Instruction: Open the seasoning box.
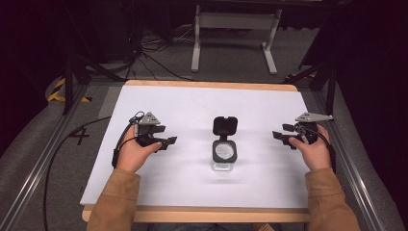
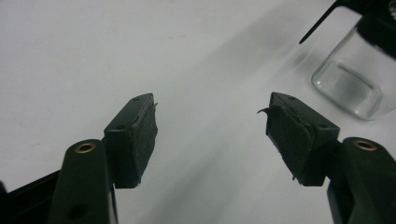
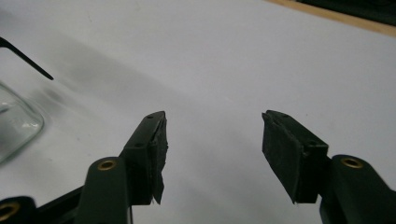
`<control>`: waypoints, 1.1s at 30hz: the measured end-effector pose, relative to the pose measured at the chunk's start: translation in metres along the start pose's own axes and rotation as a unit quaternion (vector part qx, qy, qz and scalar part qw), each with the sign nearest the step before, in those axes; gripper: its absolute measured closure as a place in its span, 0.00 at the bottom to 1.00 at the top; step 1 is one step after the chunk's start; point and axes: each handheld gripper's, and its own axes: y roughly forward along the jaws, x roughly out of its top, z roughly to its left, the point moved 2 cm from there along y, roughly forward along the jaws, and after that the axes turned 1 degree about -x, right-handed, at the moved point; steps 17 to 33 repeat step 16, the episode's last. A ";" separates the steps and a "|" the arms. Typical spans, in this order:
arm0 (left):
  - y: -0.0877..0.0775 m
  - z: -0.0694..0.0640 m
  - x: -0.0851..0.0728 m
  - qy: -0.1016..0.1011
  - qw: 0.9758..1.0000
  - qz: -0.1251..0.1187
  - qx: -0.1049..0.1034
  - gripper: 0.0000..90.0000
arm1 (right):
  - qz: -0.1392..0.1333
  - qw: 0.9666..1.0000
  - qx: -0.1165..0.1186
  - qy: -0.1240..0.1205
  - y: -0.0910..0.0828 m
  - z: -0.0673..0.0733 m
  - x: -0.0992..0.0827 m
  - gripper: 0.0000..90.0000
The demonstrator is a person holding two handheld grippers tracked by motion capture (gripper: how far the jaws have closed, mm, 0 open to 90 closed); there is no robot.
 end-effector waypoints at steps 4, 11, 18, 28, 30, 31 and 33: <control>0.002 0.011 -0.010 -0.014 0.999 0.031 0.023 0.38 | 0.024 1.000 -0.014 -0.007 0.011 -0.010 -0.013 0.46; 0.002 0.025 -0.028 -0.035 0.997 0.069 0.023 0.35 | 0.050 0.999 -0.017 -0.002 0.023 -0.023 -0.030 0.47; 0.006 0.025 -0.028 -0.030 0.997 0.070 0.024 0.35 | 0.047 0.999 -0.020 -0.010 0.027 -0.021 -0.032 0.47; 0.006 0.025 -0.028 -0.030 0.997 0.070 0.024 0.35 | 0.047 0.999 -0.020 -0.010 0.027 -0.021 -0.032 0.47; 0.006 0.025 -0.028 -0.030 0.997 0.070 0.024 0.35 | 0.047 0.999 -0.020 -0.010 0.027 -0.021 -0.032 0.47; 0.006 0.025 -0.028 -0.030 0.997 0.070 0.024 0.35 | 0.047 0.999 -0.020 -0.010 0.027 -0.021 -0.032 0.47; 0.006 0.025 -0.028 -0.030 0.997 0.070 0.024 0.35 | 0.047 0.999 -0.020 -0.010 0.027 -0.021 -0.032 0.47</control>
